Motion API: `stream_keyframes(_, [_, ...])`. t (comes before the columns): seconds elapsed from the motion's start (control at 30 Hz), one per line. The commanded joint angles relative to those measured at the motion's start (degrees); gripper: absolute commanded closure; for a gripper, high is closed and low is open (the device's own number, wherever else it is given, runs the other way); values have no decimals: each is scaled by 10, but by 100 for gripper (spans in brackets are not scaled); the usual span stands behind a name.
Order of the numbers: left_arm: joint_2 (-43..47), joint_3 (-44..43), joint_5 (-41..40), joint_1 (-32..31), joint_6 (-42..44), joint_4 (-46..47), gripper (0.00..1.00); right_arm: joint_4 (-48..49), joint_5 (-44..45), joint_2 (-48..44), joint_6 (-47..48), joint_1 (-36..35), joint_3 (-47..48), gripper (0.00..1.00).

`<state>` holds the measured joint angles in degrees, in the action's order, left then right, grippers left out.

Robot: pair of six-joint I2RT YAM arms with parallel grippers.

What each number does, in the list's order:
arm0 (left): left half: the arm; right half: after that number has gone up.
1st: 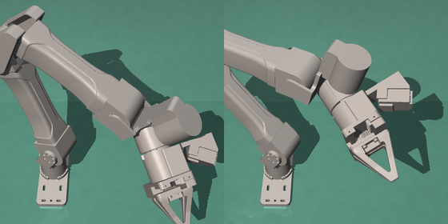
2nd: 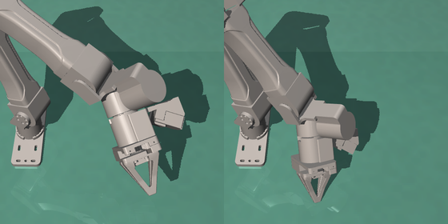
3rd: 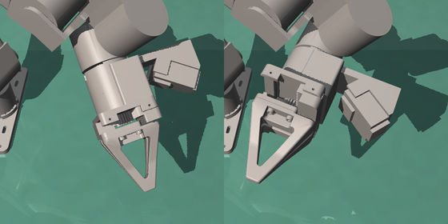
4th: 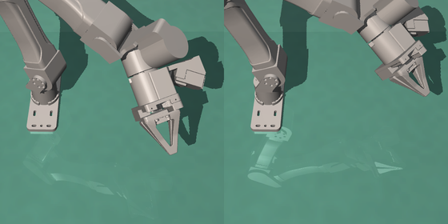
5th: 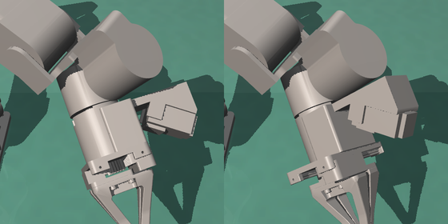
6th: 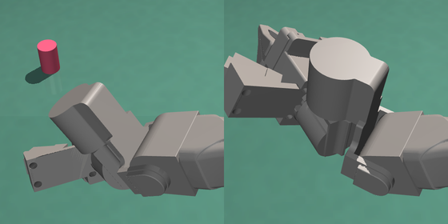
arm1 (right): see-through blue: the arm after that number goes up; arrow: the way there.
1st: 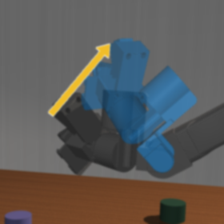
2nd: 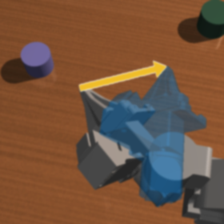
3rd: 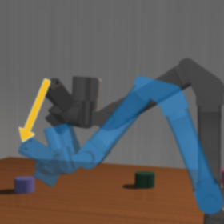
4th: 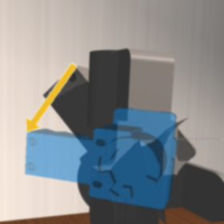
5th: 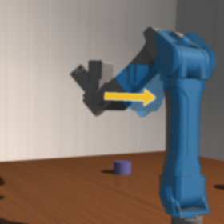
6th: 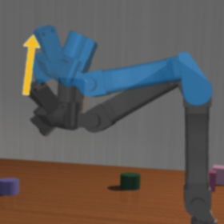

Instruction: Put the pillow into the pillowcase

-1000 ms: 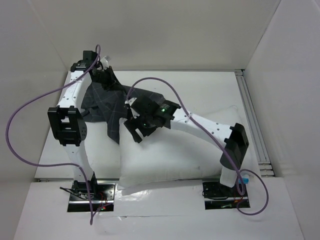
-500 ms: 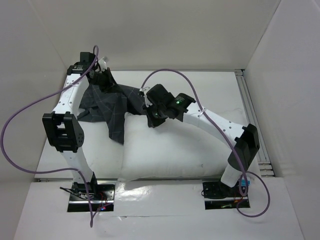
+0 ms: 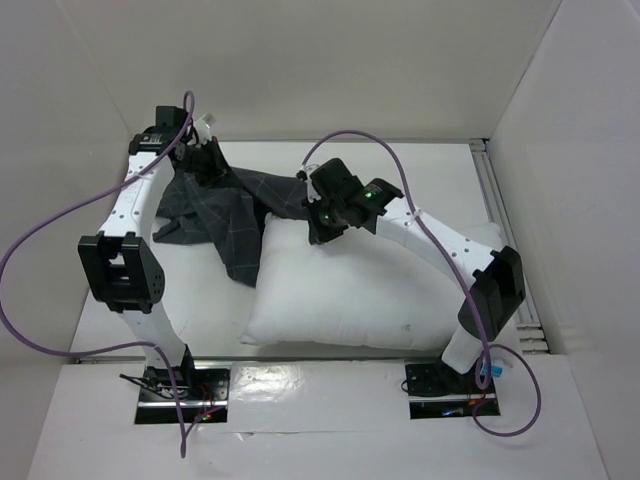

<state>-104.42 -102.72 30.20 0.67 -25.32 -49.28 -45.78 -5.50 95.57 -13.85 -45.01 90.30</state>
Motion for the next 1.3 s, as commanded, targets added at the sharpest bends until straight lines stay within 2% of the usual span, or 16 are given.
stream_keyframes(0.0, [42, 9, 13, 2, 18, 7, 100, 19, 2, -17, 0, 23, 0, 100])
stream_keyframes(0.23, [69, 45, 13, -8, 28, 1, 100, 39, -20, 1, 5, 41, 41, 100])
stream_keyframes(0.47, [76, 64, 13, -28, 46, -12, 100, 49, -41, -4, -1, 120, 67, 100])
stream_keyframes(0.67, [87, 69, 1, -45, 52, -26, 100, 69, -41, 8, -19, 150, 97, 100])
stream_keyframes(0.87, [92, 81, -9, -51, 62, -37, 100, 99, -35, -7, -37, 188, 87, 100])
stream_keyframes(1.0, [92, 81, -9, -51, 68, -42, 100, 117, -67, -2, -43, 220, 75, 100])
stream_keyframes(1.27, [122, 87, 9, -57, 68, -53, 100, 130, -67, 33, -37, 232, 70, 100])
